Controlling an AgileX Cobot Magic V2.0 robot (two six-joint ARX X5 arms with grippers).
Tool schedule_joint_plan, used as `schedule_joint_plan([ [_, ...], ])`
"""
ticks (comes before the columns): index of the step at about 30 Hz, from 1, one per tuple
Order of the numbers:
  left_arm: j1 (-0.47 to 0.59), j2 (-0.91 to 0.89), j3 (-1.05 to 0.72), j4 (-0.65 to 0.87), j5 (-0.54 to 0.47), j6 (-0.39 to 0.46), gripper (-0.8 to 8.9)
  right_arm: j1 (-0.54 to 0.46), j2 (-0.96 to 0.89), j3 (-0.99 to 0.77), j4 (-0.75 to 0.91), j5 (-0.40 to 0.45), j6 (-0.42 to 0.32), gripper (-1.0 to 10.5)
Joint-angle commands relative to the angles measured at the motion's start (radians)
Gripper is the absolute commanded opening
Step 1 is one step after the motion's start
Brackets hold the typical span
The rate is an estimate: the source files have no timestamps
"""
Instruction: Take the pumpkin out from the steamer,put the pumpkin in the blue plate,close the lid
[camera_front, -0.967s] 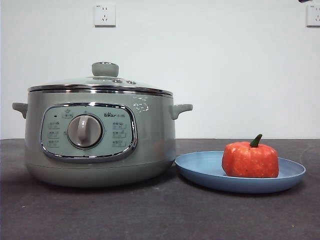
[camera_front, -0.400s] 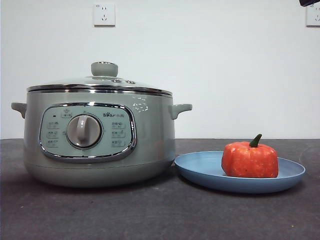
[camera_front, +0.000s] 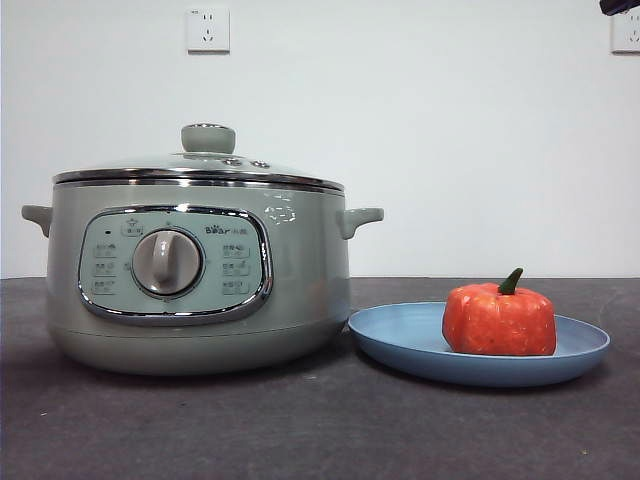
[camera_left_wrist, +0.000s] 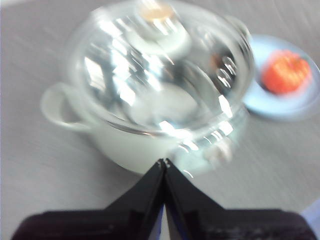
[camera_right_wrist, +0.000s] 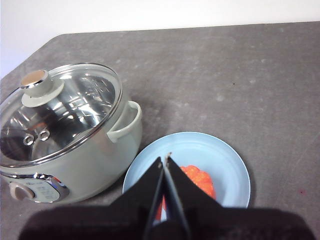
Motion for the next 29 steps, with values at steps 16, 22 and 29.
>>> schedule_joint_plan([
  [16,0.440,-0.465,-0.605,0.532,-0.001,0.022,-0.03,0.002,0.000,-0.003,-0.040,0.003,0.009,-0.2],
  [22,0.451,-0.482,-0.748,0.594,0.000,-0.007,-0.03,0.001,0.000,-0.003,-0.040,0.003,0.009,-0.2],
  [29,0.452,-0.483,-0.777,0.583,0.019,-0.007,-0.03,0.001,0.000,-0.003,-0.040,0.003,0.009,-0.2],
])
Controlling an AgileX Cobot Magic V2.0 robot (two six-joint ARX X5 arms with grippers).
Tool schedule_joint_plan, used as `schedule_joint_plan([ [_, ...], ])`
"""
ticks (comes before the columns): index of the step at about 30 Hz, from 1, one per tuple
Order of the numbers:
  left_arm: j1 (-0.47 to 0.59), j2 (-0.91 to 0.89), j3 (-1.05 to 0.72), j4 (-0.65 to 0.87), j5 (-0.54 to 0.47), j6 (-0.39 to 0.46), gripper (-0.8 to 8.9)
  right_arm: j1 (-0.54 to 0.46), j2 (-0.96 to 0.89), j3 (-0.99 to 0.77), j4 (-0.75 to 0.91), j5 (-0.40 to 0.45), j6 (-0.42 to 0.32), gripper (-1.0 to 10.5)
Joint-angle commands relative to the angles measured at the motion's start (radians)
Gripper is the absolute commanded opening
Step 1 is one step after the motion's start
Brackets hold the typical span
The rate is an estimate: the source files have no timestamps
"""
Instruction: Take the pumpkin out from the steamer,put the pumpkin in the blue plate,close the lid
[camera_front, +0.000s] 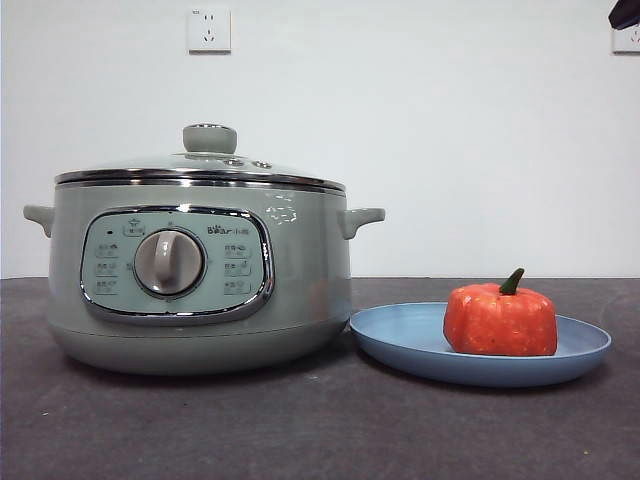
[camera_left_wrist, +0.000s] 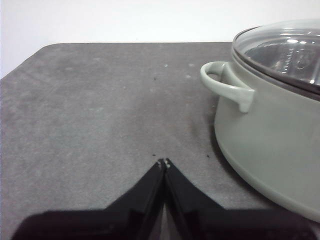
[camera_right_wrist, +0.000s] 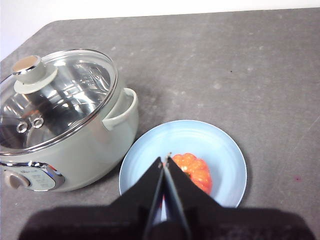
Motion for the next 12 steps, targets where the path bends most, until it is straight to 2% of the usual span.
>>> schedule_joint_plan([
  [1,0.003,-0.005,-0.016,0.003,0.006,-0.006,-0.03,0.002,-0.001,-0.003,0.004,0.003,0.009,-0.2],
  [12,0.004,-0.005,-0.019,-0.041,0.006,-0.001,-0.03,0.002,-0.001,-0.003,0.004,0.003,0.009,-0.2],
])
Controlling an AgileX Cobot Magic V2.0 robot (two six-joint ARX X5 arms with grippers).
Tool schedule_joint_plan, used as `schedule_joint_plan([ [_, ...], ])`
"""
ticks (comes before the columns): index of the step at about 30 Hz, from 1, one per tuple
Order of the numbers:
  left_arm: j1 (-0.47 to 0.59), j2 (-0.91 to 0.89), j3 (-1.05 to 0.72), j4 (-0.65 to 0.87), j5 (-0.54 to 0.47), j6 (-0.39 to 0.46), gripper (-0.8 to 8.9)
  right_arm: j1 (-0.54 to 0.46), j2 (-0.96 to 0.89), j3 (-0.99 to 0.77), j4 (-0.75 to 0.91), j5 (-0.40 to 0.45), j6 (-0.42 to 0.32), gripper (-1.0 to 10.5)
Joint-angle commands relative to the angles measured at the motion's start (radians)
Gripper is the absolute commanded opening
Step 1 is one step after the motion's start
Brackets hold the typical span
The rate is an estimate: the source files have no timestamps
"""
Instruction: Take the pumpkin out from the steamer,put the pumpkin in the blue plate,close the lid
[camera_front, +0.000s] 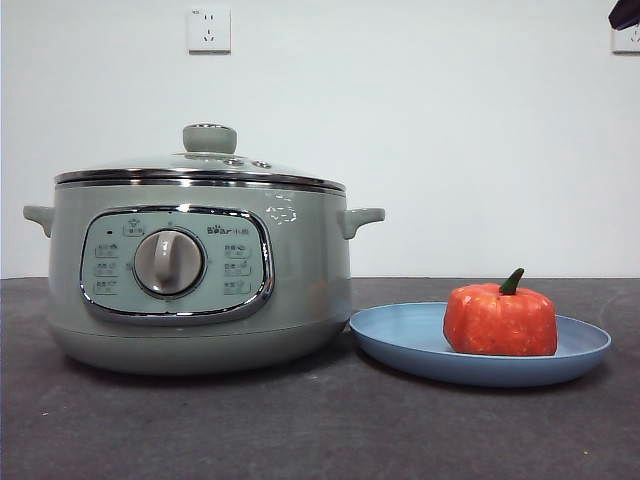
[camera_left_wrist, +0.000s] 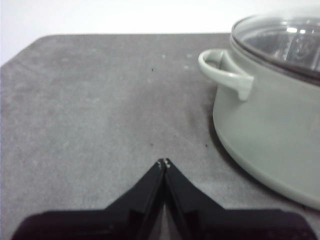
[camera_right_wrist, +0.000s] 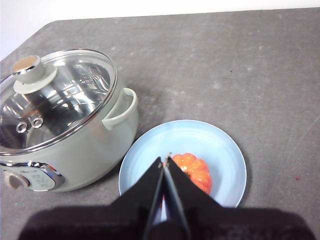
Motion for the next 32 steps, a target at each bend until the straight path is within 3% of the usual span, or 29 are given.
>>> schedule_joint_plan([
  [1,0.006,-0.005,-0.016,-0.003,0.005,-0.001,-0.03,0.001,-0.001,-0.003,0.004,0.003,0.009,-0.2],
  [32,0.043,-0.032,-0.017,0.000,0.030,-0.015,-0.03,0.002,-0.001,-0.003,0.003,0.003,0.009,-0.2],
])
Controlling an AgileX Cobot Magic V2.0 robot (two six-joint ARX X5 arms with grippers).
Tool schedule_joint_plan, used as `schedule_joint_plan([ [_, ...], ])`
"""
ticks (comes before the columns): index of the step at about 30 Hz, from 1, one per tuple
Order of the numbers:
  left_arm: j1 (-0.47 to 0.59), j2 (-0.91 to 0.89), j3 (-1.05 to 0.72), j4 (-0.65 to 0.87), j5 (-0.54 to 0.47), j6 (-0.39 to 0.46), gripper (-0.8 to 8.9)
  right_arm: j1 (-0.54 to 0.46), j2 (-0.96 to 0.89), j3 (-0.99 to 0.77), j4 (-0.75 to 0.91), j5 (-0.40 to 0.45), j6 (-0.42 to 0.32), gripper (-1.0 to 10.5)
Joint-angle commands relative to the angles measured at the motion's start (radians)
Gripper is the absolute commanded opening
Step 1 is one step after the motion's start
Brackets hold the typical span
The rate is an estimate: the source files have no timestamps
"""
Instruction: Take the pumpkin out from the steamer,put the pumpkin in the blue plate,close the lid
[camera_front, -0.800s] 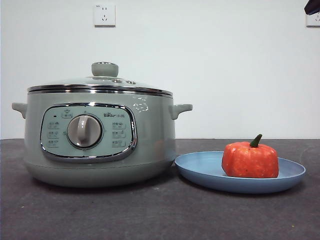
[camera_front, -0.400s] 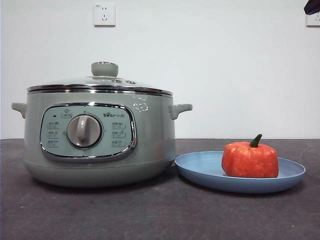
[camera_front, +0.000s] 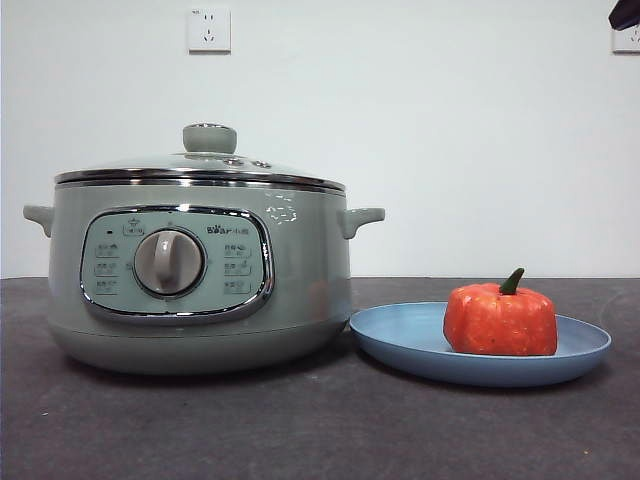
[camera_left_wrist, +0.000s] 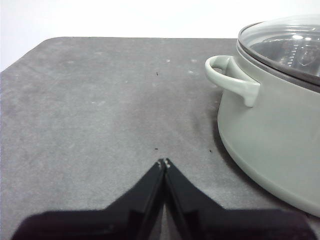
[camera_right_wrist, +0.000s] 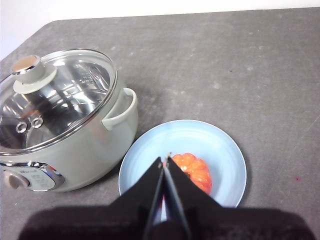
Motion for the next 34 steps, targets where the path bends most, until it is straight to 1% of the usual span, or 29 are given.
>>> schedule_joint_plan([
  [1,0.004,-0.003,-0.015,0.000,0.003,-0.006,-0.03,0.002,-0.001,-0.003,0.003,0.003,0.009,-0.2],
  [6,0.004,-0.003,-0.015,0.000,0.003,-0.006,-0.03,0.002,-0.001,-0.003,-0.002,0.003,0.006,-0.2],
  [7,0.004,-0.003,-0.015,0.000,0.003,-0.006,-0.03,0.001,-0.001,-0.003,-0.002,0.007,-0.026,-0.2],
  [9,0.004,-0.003,-0.015,0.000,0.003,-0.006,-0.03,0.000,-0.010,-0.004,-0.007,0.008,-0.116,-0.2],
  [10,0.004,-0.003,-0.015,0.000,0.003,-0.006,-0.03,-0.010,-0.026,-0.006,-0.010,0.022,-0.144,-0.2],
  [12,0.004,-0.003,-0.015,0.000,0.003,-0.006,-0.03,-0.055,-0.078,-0.021,-0.004,0.028,-0.211,-0.2],
  [13,0.004,-0.003,-0.015,0.000,0.003,-0.006,-0.03,-0.082,-0.100,-0.035,0.011,0.015,-0.233,-0.2],
  [14,0.004,-0.003,-0.015,0.000,0.003,-0.006,-0.03,-0.120,-0.130,-0.059,0.040,-0.016,-0.244,-0.2],
  [17,0.004,-0.003,-0.015,0.000,0.003,-0.006,-0.03,-0.249,-0.227,-0.158,0.134,-0.134,-0.250,-0.2],
  [18,0.004,-0.003,-0.015,0.000,0.003,-0.006,-0.03,-0.290,-0.263,-0.200,0.167,-0.156,-0.250,-0.2],
  [22,0.004,-0.003,-0.015,0.000,0.003,-0.006,-0.03,-0.392,-0.375,-0.359,0.251,-0.163,-0.250,-0.2],
  [24,0.004,-0.003,-0.015,0.000,0.003,-0.006,-0.03,-0.413,-0.417,-0.441,0.282,-0.162,-0.245,-0.2],
  [29,0.004,-0.003,-0.015,0.000,0.003,-0.006,-0.03,-0.420,-0.504,-0.595,0.315,-0.159,-0.241,-0.2],
  [34,0.004,-0.003,-0.015,0.000,0.003,-0.006,-0.03,-0.420,-0.579,-0.673,0.328,-0.160,-0.221,-0.2],
])
